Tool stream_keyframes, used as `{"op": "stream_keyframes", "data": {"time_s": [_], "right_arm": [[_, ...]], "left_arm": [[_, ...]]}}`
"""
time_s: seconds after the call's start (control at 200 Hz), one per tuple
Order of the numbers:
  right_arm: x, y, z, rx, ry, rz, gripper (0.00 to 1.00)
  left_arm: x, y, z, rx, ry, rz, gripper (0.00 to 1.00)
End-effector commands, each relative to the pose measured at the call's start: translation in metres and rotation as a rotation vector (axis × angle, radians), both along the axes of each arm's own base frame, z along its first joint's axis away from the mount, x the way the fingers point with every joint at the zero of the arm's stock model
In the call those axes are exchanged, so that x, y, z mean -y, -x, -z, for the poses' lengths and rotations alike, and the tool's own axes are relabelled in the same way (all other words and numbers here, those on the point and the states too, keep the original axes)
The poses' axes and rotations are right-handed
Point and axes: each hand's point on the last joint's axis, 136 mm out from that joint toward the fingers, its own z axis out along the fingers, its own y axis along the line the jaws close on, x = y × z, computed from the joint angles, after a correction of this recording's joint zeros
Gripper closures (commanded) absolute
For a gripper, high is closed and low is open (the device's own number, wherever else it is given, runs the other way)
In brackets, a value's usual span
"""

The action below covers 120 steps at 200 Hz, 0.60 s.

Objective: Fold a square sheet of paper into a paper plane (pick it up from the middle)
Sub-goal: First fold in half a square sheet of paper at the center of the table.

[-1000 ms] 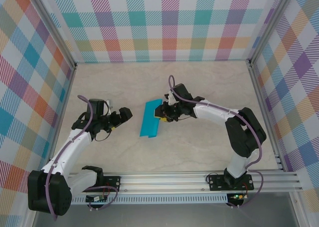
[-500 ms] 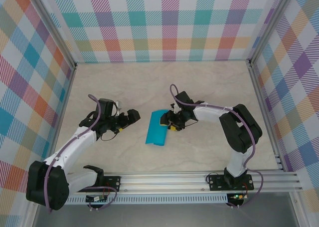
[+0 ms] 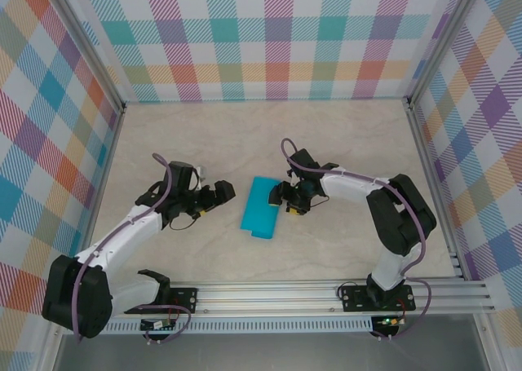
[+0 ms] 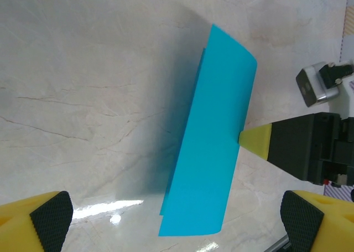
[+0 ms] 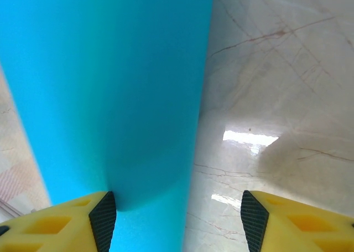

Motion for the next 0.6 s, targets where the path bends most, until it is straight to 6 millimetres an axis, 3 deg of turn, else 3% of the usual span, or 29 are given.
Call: {"op": "stream_keyframes", "data": {"time_s": [0.0, 0.245, 0.42, 0.595], "right_arm": [[0.008, 0.002, -0.002, 0.002, 0.024, 0.017, 0.36], [0.015, 0.007, 0.002, -0.005, 0.045, 0.030, 0.37], [0.018, 0.011, 0.005, -0.010, 0.050, 0.028, 0.37], [0.020, 0.013, 0.007, -0.013, 0.052, 0.030, 0.37]], "left_arm": [[0.022, -0.009, -0.003, 0.014, 0.024, 0.050, 0.05], [0.061, -0.019, 0.024, -0.054, 0.012, 0.135, 0.19], [0.086, -0.024, 0.032, -0.078, 0.066, 0.205, 0.27], [0.094, -0.024, 0.038, -0.095, 0.088, 0.240, 0.32]]}}
